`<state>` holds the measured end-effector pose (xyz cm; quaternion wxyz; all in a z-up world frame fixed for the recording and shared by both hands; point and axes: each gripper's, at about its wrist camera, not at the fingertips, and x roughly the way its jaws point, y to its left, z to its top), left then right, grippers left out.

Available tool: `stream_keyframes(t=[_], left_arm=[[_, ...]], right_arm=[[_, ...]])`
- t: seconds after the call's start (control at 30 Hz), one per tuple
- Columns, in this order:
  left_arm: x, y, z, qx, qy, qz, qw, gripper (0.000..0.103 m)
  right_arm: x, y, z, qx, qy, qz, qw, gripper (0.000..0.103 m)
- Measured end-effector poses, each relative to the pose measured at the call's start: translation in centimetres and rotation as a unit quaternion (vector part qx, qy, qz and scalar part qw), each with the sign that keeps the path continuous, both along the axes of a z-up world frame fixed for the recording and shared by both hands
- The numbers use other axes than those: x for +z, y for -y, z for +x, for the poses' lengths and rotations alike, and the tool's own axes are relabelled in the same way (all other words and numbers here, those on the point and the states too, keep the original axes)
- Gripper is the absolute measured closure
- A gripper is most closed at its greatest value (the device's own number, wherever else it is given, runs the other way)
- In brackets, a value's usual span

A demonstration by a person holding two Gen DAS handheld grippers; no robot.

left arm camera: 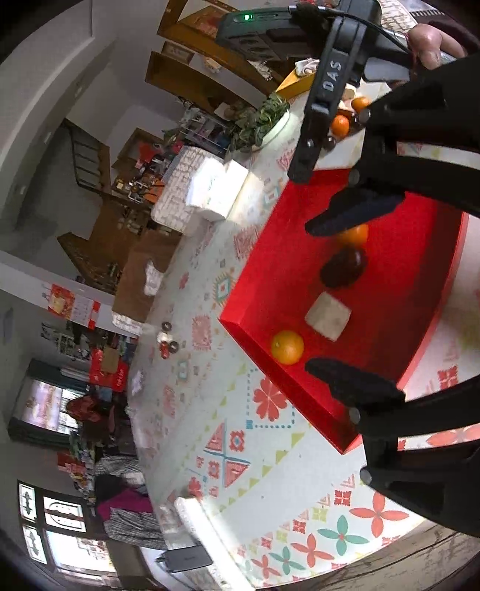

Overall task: Organize fruits
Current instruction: 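Carry the orange and yam chunk into the red tray and open both tools, then move both open tools back toward the remaining fruits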

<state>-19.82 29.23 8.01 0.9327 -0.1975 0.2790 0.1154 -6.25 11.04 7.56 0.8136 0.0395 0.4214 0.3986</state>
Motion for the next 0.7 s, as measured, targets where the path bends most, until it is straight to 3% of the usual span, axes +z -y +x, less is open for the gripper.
stream_keyframes(t=[0.17, 0.3, 0.33, 0.47, 0.57, 0.7], left_arm=[[1.9, 2.5, -0.9, -0.015, 0.022, 0.026, 0.9993, 0.031], [3.5, 5.1, -1.6, -0.034, 0.050, 0.047, 0.9970, 0.029], [3.9, 5.8, -1.9, -0.039, 0.061, 0.053, 0.9959, 0.027], [5.3, 8.1, -2.9, -0.028, 0.111, 0.074, 0.9906, 0.000], [5.6, 8.5, -2.5, -0.019, 0.127, 0.063, 0.9898, 0.000], [4.8, 10.0, -0.6, -0.061, 0.086, 0.045, 0.9934, 0.000]], right_arm=[[2.8, 4.9, -1.9, -0.032, 0.057, 0.015, 0.998, 0.059], [4.2, 10.3, -3.2, -0.074, 0.107, 0.005, 0.992, 0.048], [4.4, 12.2, -3.2, -0.094, 0.108, -0.005, 0.990, 0.048], [4.3, 18.8, -2.7, -0.164, 0.096, -0.026, 0.981, 0.048], [3.1, 22.6, -2.0, -0.194, 0.066, -0.037, 0.978, 0.048], [0.5, 23.4, -1.3, -0.187, 0.035, -0.052, 0.980, 0.048]])
